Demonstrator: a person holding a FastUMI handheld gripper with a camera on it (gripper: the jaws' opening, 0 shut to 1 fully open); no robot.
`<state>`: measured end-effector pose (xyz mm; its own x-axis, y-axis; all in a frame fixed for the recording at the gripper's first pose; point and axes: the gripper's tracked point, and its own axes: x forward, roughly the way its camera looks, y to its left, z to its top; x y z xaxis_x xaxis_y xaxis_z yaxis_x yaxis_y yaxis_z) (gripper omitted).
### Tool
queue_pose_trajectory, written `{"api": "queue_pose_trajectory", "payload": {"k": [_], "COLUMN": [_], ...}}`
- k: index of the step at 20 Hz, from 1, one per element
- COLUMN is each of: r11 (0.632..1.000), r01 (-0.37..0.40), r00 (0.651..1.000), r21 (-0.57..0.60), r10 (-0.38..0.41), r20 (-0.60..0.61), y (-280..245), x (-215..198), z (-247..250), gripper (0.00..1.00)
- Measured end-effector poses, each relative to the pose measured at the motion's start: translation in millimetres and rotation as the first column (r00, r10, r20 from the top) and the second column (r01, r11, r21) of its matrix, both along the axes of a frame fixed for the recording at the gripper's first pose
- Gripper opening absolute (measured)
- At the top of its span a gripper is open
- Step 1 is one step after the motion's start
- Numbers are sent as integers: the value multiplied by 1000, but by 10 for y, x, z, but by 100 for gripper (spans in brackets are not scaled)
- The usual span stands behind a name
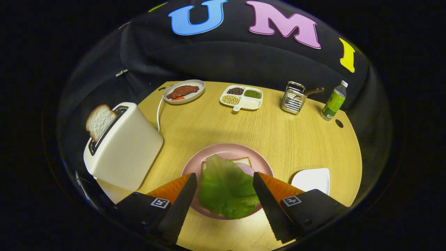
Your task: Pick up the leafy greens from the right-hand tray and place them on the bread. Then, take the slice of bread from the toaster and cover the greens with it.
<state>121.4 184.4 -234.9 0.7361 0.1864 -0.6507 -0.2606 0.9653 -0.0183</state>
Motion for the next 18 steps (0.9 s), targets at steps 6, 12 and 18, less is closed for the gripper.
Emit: {"api": "queue_pose_trajectory", "payload": {"k": [6, 12, 18], "r11": [993, 967, 936], "r01": [-110, -236, -332], "r00": [983, 945, 916], "r21": [42, 94, 114], "r10": [103, 206, 291], "r20": [154, 256, 276], "y": [506, 1229, 1935], "x": [-135, -216, -261], "z": [758, 1360, 1543], "gripper": [99, 99, 99]}}
